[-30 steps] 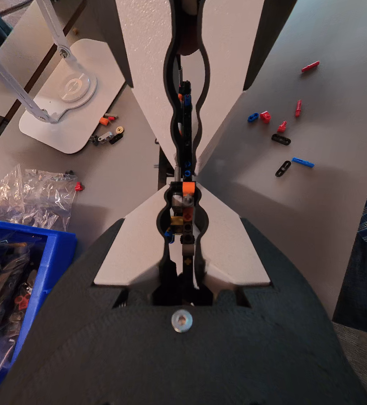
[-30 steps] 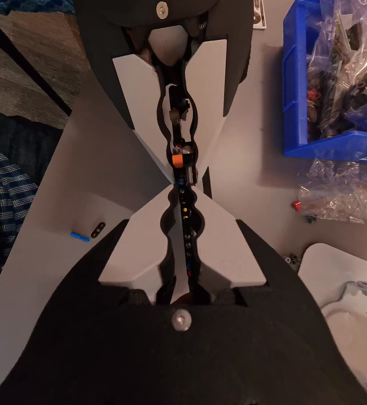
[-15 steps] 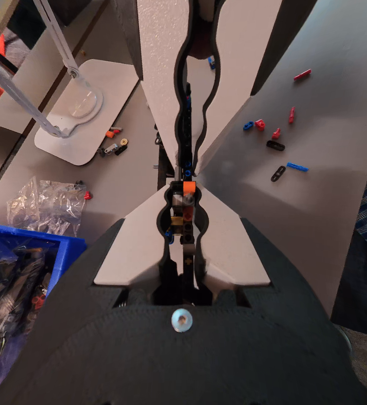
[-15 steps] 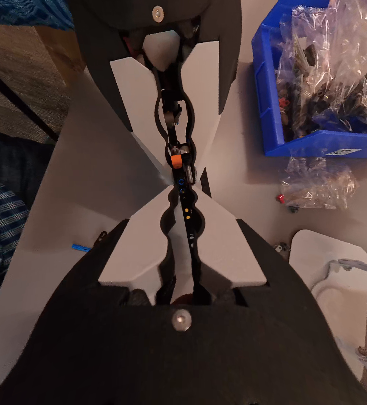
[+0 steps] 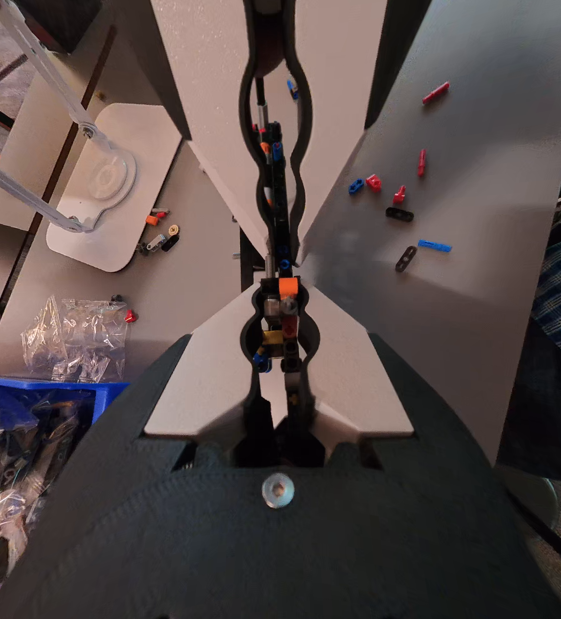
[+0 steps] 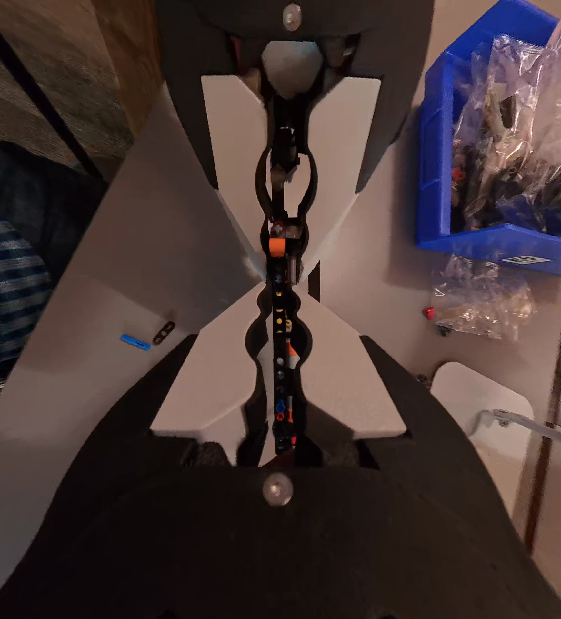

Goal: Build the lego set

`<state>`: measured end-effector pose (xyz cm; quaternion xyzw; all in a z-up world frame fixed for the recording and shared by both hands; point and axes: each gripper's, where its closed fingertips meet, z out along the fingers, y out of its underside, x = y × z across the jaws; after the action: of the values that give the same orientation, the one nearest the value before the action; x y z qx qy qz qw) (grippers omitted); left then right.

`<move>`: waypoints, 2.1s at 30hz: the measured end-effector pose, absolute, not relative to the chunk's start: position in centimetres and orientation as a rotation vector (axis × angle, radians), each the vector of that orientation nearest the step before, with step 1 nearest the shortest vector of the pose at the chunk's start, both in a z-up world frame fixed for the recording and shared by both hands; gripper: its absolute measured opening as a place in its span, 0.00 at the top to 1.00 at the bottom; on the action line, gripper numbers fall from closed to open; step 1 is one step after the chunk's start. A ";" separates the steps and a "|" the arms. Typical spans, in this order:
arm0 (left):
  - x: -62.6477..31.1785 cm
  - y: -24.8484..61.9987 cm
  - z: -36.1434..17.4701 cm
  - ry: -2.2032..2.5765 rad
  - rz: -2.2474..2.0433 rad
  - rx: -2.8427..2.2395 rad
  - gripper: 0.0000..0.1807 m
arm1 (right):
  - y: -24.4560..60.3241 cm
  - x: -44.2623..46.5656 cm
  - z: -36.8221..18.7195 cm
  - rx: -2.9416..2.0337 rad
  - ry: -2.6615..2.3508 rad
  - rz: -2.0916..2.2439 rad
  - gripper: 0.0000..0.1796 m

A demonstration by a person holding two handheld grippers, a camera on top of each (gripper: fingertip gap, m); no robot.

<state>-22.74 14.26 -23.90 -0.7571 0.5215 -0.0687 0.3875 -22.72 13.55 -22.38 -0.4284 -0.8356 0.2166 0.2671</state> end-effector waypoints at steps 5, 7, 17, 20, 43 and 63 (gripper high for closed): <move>-22.6 14.2 -23.4 1.278 -0.274 -1.904 0.92 | 13.6 -22.8 -21.8 -1.221 -2.204 0.685 0.98; -22.5 14.3 -23.2 1.266 -0.285 -1.893 0.92 | 13.7 -22.8 -21.6 -1.230 -2.191 0.706 0.98; -22.3 14.3 -23.0 1.286 -0.227 -1.864 0.93 | 13.6 -22.4 -21.4 -1.223 -2.085 0.511 0.98; -22.0 13.7 -22.8 1.344 -0.227 -1.835 0.92 | 12.9 -22.1 -21.3 -1.230 -2.017 0.556 0.98; -20.5 12.4 -23.9 1.468 -0.220 -1.811 0.92 | 11.7 -20.6 -22.0 -1.357 -1.862 0.833 0.99; -21.8 14.6 -25.1 1.407 -0.055 -1.888 0.93 | 12.9 -18.4 -20.1 -1.305 -1.854 0.766 0.98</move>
<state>-21.78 14.59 -25.10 -0.7404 0.5517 -0.0214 0.3834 -18.35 12.86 -20.05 -0.5074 -0.7212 0.2981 0.3655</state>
